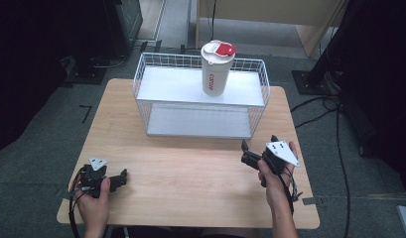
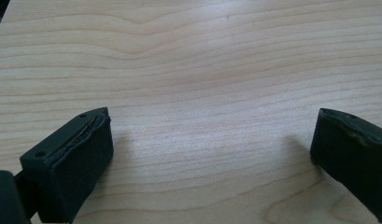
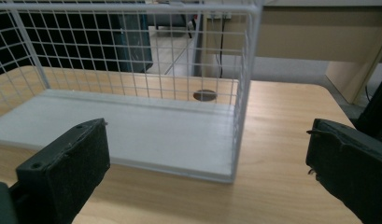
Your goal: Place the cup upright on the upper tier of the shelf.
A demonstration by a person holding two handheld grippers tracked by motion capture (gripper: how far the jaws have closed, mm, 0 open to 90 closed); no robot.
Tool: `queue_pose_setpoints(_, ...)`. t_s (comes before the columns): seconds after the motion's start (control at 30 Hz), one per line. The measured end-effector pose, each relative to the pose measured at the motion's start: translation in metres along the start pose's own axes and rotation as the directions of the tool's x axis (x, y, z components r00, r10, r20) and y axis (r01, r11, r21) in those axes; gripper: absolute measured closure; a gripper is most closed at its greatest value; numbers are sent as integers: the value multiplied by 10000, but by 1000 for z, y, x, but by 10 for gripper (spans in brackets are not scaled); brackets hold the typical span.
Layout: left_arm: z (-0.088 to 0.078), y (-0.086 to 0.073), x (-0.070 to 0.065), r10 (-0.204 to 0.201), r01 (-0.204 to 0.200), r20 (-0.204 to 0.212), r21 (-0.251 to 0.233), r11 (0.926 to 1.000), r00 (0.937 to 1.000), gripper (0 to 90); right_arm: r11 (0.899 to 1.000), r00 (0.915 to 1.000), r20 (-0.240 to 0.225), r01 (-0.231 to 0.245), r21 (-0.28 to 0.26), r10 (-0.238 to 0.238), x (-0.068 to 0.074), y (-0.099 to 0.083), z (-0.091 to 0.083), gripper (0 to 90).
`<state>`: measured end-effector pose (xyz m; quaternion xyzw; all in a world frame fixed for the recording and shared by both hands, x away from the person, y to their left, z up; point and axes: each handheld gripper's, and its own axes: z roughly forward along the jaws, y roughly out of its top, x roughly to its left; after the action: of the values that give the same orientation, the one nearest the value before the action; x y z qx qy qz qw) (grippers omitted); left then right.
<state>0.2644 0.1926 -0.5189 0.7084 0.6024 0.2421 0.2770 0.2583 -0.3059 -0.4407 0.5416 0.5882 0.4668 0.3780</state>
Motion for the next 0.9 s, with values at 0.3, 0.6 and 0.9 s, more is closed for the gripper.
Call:
queue_pose_setpoints(0.3, 0, 0, 0, -12, 12, 1, -10, 10000, 10000, 0, 9988, 9990, 422, -177, 447, 158, -20, -26, -16, 0)
queue_pose_setpoints(0.6, 0, 0, 0, -14, 14, -1, -11, 10000, 10000, 0, 9953, 9960, 872, -278, 927, 197, -42, -48, -30, 0)
queue_pose_setpoints(0.9, 0, 0, 0, -23, 23, 0, -10, 10000, 10000, 0, 9882, 9878, 1547, -390, 1483, 158, -60, -69, -42, 0)
